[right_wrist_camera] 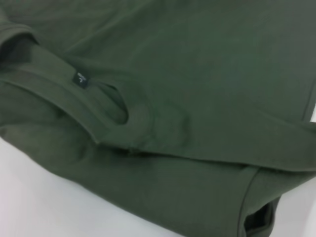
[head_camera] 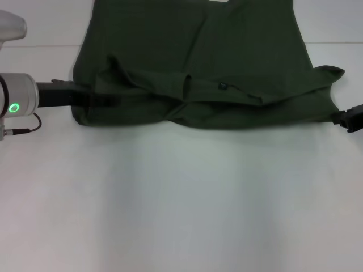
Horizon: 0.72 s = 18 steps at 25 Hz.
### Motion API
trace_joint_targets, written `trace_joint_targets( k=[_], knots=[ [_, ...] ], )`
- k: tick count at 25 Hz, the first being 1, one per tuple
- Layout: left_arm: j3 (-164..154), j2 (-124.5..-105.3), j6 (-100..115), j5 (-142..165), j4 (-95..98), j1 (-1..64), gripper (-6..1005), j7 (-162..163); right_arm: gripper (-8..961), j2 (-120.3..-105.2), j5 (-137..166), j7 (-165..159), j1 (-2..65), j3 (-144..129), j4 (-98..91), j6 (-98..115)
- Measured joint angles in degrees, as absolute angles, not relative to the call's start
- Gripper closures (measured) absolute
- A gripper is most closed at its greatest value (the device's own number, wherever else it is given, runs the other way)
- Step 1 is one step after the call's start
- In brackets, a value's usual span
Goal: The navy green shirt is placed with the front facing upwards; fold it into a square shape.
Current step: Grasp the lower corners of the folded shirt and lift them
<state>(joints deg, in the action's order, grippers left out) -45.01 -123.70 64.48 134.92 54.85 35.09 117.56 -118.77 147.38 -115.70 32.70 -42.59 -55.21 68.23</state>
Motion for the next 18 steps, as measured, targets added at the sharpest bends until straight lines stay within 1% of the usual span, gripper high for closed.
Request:
trace_joint_targets(
  k=[8,10,13,14,16,18],
  knots=[
    [-45.10,-123.20,64.29,140.93,55.32,35.43,85,120.30,931,-118.56,147.81,-116.20,32.84,-42.43,-55.51,69.91],
    [-45.55,-122.83,65.14,142.95,55.33,35.72,85,121.77,931,-118.48,148.44,-116.65,33.14,-42.67,-55.11,69.58],
    [-46.17,-121.79,68.07,146.03,55.35,36.63,86,125.02,931,-118.54,149.77,-117.32,33.68,-42.92,-54.95,69.41],
    [-46.23,-121.50,69.15,146.54,55.36,36.95,99,125.40,931,-118.64,150.12,-117.42,33.86,-42.95,-54.95,69.41],
    [-46.44,-121.22,70.35,147.56,55.37,37.43,125,125.42,931,-118.80,150.52,-117.52,34.06,-43.14,-54.95,69.41],
    [-47.35,-121.23,70.49,148.38,55.28,37.74,126,124.49,930,-118.88,150.70,-117.63,34.28,-43.43,-54.95,69.37]
  ],
)
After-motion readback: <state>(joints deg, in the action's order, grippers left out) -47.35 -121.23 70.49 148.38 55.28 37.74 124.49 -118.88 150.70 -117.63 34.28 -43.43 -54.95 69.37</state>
